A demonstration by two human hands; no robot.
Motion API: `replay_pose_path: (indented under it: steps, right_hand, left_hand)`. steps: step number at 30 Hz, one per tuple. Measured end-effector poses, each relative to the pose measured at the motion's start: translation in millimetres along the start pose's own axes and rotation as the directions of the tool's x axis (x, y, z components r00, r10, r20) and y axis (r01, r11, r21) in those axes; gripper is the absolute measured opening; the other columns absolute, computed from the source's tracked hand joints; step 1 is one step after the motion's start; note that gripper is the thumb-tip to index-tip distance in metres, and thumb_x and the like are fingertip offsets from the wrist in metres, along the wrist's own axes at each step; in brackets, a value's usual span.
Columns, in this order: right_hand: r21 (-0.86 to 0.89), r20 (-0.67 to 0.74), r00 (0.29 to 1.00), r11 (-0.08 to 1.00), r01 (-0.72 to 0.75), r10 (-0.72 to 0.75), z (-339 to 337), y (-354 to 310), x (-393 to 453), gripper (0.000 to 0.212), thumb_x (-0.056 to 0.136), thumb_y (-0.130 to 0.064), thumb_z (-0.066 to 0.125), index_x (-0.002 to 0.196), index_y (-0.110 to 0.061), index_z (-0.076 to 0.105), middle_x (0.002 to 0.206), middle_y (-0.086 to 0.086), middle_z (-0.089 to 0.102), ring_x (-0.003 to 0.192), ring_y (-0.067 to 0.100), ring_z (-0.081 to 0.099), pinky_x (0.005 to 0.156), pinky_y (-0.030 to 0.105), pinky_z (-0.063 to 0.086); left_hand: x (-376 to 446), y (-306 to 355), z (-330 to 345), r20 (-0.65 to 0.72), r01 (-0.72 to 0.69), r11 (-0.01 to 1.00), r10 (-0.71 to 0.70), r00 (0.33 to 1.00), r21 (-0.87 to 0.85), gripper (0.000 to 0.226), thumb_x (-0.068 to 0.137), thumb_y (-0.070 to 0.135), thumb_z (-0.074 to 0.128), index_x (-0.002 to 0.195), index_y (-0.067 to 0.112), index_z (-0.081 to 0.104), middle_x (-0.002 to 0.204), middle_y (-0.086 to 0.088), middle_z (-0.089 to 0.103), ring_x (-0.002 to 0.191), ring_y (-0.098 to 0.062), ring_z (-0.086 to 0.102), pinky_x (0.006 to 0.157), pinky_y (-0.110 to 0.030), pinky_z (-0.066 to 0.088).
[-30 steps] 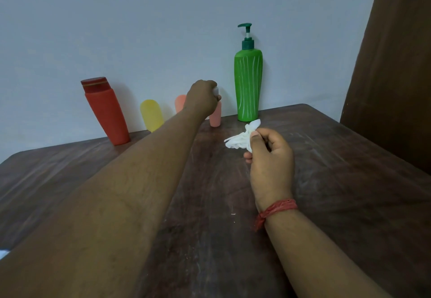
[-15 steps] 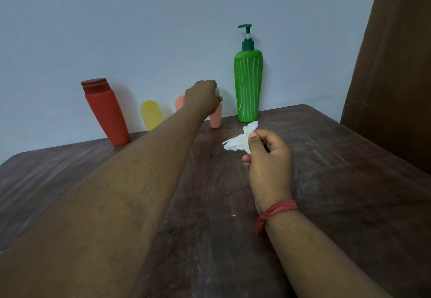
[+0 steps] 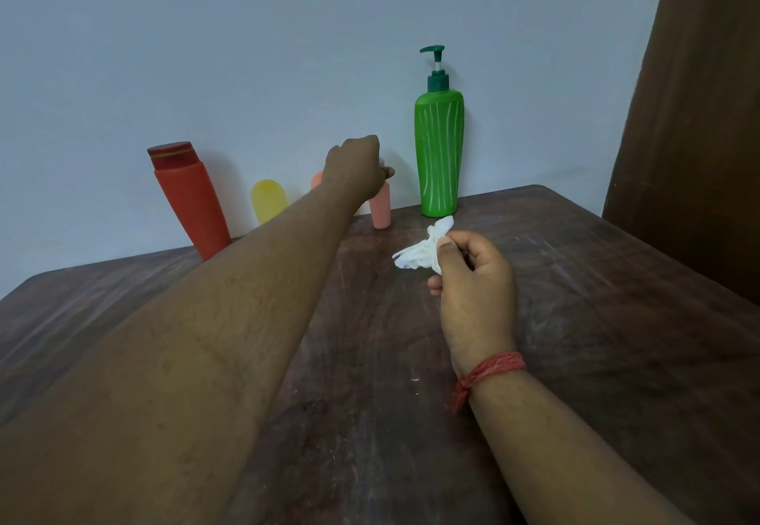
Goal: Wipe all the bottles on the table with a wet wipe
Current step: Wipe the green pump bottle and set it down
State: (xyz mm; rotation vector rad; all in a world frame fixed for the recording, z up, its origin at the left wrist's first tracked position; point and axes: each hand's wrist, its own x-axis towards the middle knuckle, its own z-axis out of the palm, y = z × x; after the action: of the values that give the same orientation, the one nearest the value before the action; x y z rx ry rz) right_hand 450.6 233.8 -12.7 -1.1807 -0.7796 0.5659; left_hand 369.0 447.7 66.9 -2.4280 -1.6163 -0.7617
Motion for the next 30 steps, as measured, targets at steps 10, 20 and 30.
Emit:
replay_pose_path:
  steps: [10,20,30]
  right_hand:
    - [0.006,0.020,1.000,1.000,-0.013,0.012,-0.1,-0.6,0.2,0.013,0.098,-0.020,0.058,0.101,-0.022,0.070,0.087,-0.008,0.068,0.065,0.010,0.063,0.060,0.023,0.053]
    - [0.010,0.056,0.998,1.000,0.011,-0.012,0.2,-3.3,-2.0,0.021,0.098,-0.021,0.058,0.084,-0.035,0.064,0.081,-0.012,0.067,0.062,0.008,0.062,0.060,0.025,0.055]
    - [-0.009,0.110,0.993,0.999,0.032,-0.031,0.6,-6.3,-4.9,0.025,0.097,-0.020,0.058,0.081,-0.038,0.063,0.080,-0.012,0.068,0.065,0.005,0.063,0.057,0.019,0.053]
  left_hand:
    - [4.5,-3.4,3.0,0.000,-0.007,0.998,0.007,1.000,-0.055,0.033,0.095,0.017,0.063,0.123,0.000,0.058,0.118,-0.019,0.064,0.105,-0.034,0.061,0.092,-0.048,0.053]
    - [7.7,-2.5,3.1,0.053,0.005,0.994,0.001,0.999,-0.113,0.035,0.094,0.007,0.062,0.129,0.005,0.056,0.121,-0.015,0.064,0.108,-0.030,0.064,0.096,-0.045,0.053]
    - [7.2,1.8,-0.2,0.086,-0.015,0.991,0.027,0.996,-0.134,0.044,0.096,0.006,0.058,0.139,0.006,0.051,0.129,-0.014,0.063,0.118,-0.029,0.059,0.102,-0.044,0.049]
